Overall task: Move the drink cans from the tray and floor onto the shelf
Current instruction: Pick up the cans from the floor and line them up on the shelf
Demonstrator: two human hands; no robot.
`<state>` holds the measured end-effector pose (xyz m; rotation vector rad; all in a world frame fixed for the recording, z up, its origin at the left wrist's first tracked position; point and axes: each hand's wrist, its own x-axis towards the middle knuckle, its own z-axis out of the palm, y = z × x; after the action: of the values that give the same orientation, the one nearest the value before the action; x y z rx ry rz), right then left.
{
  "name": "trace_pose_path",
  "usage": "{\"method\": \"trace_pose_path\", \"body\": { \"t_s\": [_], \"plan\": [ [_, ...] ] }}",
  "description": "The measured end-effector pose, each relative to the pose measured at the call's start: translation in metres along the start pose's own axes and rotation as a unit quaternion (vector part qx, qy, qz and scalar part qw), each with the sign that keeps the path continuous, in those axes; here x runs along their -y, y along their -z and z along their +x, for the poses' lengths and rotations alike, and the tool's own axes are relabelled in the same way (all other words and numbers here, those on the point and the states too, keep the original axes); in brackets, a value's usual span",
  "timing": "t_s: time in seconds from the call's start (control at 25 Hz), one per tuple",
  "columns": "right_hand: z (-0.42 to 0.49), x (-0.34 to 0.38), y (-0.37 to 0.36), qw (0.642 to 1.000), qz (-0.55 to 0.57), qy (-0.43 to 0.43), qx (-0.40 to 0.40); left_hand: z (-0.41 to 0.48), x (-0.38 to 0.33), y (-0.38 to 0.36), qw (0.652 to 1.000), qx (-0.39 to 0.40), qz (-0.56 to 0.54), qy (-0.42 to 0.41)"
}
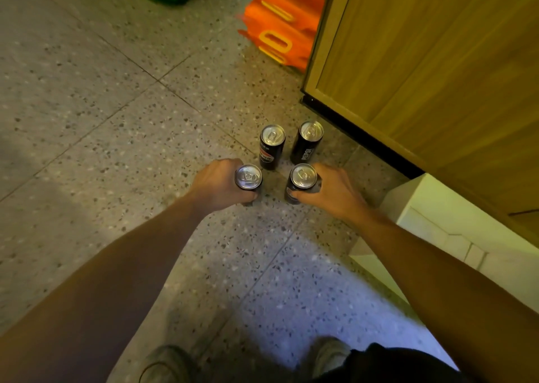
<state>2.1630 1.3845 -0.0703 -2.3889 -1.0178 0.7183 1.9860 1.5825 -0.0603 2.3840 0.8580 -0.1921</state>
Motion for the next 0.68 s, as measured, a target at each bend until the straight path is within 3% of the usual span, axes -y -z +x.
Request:
{"method": "trace_pose_path", "body": {
  "t_s": [0.12,0.24,0.68],
  "plan": [
    [-0.021,0.037,0.039,1.000,0.023,0.005,-0.011,-0.019,-0.028,0.043,1.000,0.007,-0.018,0.012],
    [-0.057,0.107,0.124,0.998,0.057,0.015,-0.026,-0.051,-0.082,0.131,1.000,0.019,-0.023,0.007],
    [-0.232,0.380,0.557,0.992,0.046,-0.033,-0.115,-0.199,-0.400,0.573,0.994,0.021,-0.033,-0.106]
  ]
}}
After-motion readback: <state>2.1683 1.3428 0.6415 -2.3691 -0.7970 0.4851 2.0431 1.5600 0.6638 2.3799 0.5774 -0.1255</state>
